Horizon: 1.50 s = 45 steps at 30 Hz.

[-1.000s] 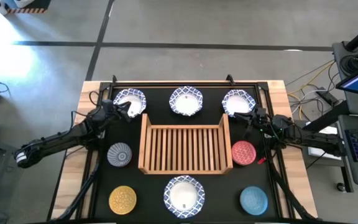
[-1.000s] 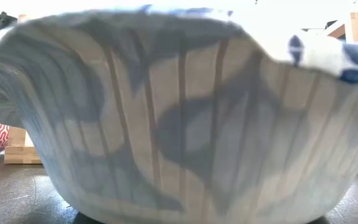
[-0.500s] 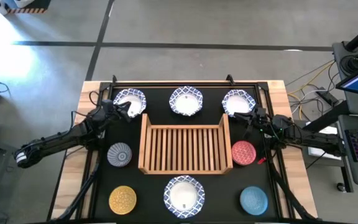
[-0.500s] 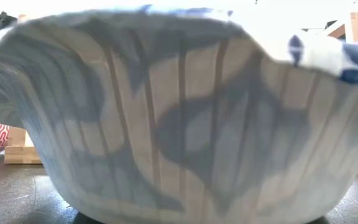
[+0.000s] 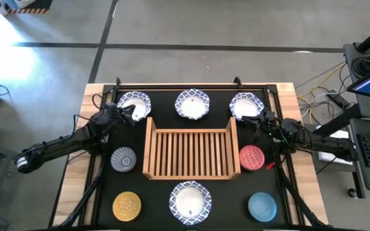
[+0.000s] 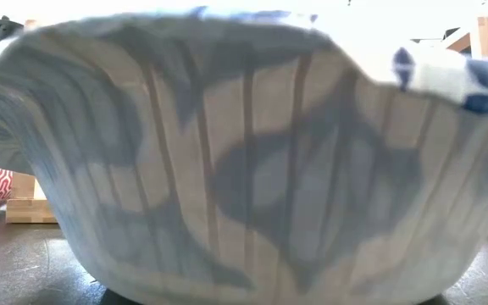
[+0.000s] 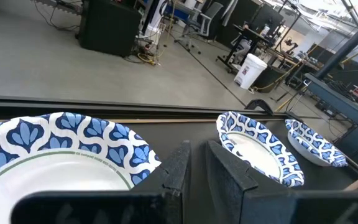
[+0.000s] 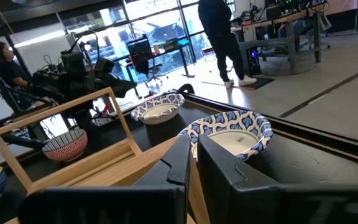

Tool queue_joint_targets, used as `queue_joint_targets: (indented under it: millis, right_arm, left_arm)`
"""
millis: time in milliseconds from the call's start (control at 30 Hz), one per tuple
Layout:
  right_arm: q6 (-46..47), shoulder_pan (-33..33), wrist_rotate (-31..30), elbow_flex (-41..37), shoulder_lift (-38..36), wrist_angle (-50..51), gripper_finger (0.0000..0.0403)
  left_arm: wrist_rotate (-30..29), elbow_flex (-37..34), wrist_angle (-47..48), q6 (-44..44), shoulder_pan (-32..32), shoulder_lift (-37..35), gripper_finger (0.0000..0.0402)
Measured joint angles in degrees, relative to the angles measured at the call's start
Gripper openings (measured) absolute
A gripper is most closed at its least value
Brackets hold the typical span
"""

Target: Place and stack bowls onto a shelf

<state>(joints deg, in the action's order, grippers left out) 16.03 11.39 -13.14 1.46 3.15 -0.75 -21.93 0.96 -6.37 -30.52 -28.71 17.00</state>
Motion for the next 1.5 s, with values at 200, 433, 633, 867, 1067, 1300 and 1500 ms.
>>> queue_joint_targets:
  millis: [200, 433, 633, 867, 1067, 1300, 1500]
  right_arm:
    - [0.0, 0.0, -0.01, 0.01, 0.01, 0.0, 0.002]
    - [0.0, 0.0, 0.0, 0.01, 0.01, 0.0, 0.002]
    - [-1.37, 0.0, -0.38, -0.01, 0.0, -0.52, 0.002]
    - [-6.19, 0.01, -0.45, -0.03, 0.01, -0.85, 0.002]
    - [-6.21, 0.01, -0.45, -0.03, 0.01, -1.14, 0.002]
    - [-5.79, 0.01, -0.47, -0.03, 0.01, -2.12, 0.002]
    - [-3.78, 0.01, -0.47, -0.03, 0.03, -7.3, 0.002]
  left_arm:
    - [0.0, 0.0, 0.0, 0.0, 0.01, 0.02, 0.0033]
    - [0.0, 0.0, 0.01, 0.0, 0.01, 0.01, 0.0033]
    - [0.0, 0.0, 0.01, 0.0, 0.02, 0.02, 0.0033]
    - [0.02, 0.01, 0.02, 0.0, 0.02, 0.02, 0.0033]
    - [0.01, 0.01, 0.01, 0.0, 0.02, 0.02, 0.0033]
    - [0.0, 0.01, 0.0, 0.0, 0.02, 0.02, 0.0033]
    - [0.01, 0.01, 0.01, 0.0, 0.01, 0.02, 0.0033]
